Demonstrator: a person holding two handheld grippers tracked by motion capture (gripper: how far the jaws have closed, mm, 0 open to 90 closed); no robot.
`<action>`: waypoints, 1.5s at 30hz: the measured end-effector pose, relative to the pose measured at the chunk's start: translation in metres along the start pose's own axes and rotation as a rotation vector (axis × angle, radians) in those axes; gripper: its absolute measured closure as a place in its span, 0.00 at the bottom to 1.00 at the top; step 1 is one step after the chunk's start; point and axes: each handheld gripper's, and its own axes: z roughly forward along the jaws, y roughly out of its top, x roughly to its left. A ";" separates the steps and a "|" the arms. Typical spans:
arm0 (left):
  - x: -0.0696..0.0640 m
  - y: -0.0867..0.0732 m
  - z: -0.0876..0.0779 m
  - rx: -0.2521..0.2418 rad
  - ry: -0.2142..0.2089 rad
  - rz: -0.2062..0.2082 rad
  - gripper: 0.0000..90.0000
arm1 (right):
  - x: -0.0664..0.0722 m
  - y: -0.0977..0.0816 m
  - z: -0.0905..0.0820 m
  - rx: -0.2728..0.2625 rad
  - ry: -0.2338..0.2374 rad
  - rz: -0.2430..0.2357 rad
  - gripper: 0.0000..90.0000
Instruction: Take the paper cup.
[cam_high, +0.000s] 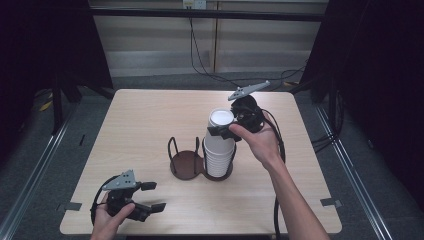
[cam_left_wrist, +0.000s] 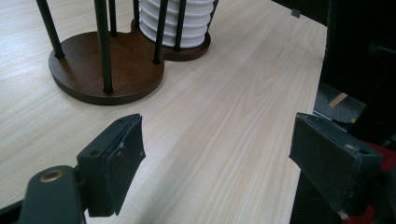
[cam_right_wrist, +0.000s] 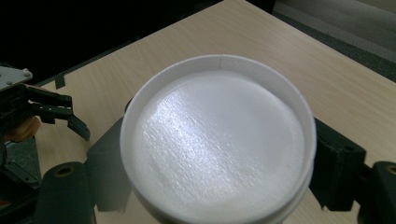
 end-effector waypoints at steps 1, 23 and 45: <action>0.000 0.000 0.000 0.002 0.001 0.001 0.19 | 0.000 0.000 -0.001 -0.005 0.002 0.001 0.25; 0.000 0.000 0.000 0.007 -0.011 0.000 0.19 | 0.003 0.010 -0.016 -0.038 0.004 0.003 0.25; 0.000 0.000 0.000 0.010 -0.013 -0.006 0.19 | 0.003 0.016 -0.038 -0.105 0.027 0.028 0.26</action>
